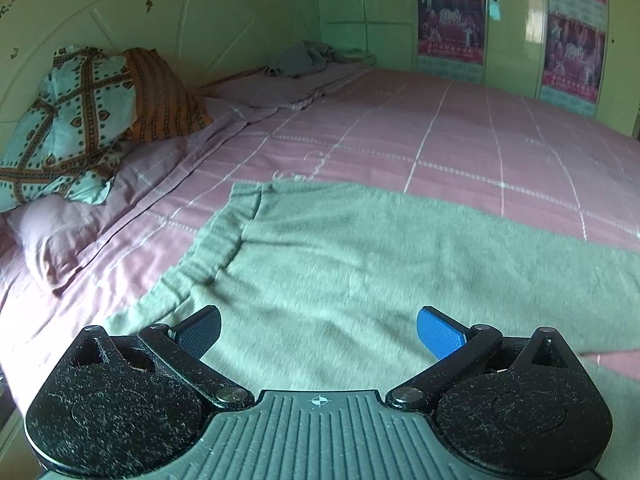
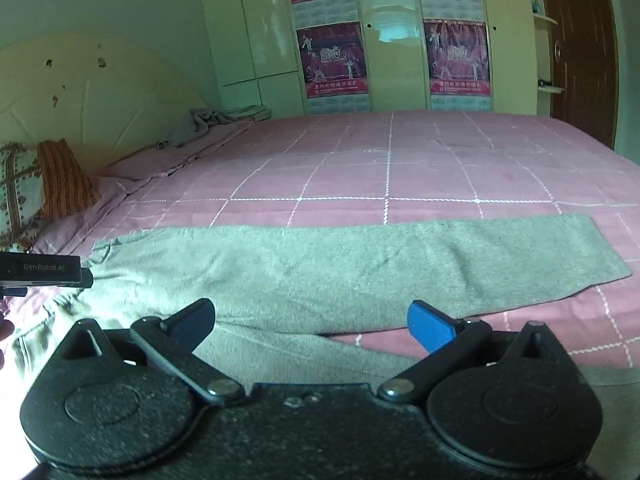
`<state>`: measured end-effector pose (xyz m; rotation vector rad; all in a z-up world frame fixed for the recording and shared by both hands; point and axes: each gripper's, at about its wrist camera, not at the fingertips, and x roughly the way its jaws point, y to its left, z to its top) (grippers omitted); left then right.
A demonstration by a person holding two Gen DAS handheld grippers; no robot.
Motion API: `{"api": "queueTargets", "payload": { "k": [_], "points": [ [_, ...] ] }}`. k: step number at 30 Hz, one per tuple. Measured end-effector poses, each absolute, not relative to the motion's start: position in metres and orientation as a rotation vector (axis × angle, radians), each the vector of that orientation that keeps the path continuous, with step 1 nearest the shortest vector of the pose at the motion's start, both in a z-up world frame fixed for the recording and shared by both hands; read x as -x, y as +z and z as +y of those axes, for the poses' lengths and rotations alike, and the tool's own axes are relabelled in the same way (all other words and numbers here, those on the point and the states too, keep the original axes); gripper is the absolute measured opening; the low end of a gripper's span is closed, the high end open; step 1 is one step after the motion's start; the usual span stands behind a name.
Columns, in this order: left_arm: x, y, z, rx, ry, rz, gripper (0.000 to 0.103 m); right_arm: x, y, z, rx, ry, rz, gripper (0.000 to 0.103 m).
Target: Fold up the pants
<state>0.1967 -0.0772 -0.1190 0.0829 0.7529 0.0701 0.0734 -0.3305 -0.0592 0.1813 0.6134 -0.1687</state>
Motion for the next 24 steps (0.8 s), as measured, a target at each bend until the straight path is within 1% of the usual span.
{"api": "queueTargets", "payload": {
  "k": [3,12,17,24],
  "points": [
    [-0.193,-0.110,-0.074,-0.091,0.076,0.800,0.103,-0.065,-0.050,-0.324,-0.170,-0.161,0.624,0.103],
    [-0.167,-0.072,-0.069,-0.064,0.039,0.741,0.103,-0.047,-0.009,-0.322,-0.163,-0.193,0.543,0.103],
    [-0.143,-0.052,-0.069,-0.074,0.013,0.734,0.103,-0.031,0.009,-0.319,-0.157,-0.208,0.537,0.103],
    [-0.118,-0.045,-0.048,-0.084,-0.009,0.774,0.103,-0.007,0.027,-0.309,-0.142,-0.192,0.537,0.103]
  ]
}}
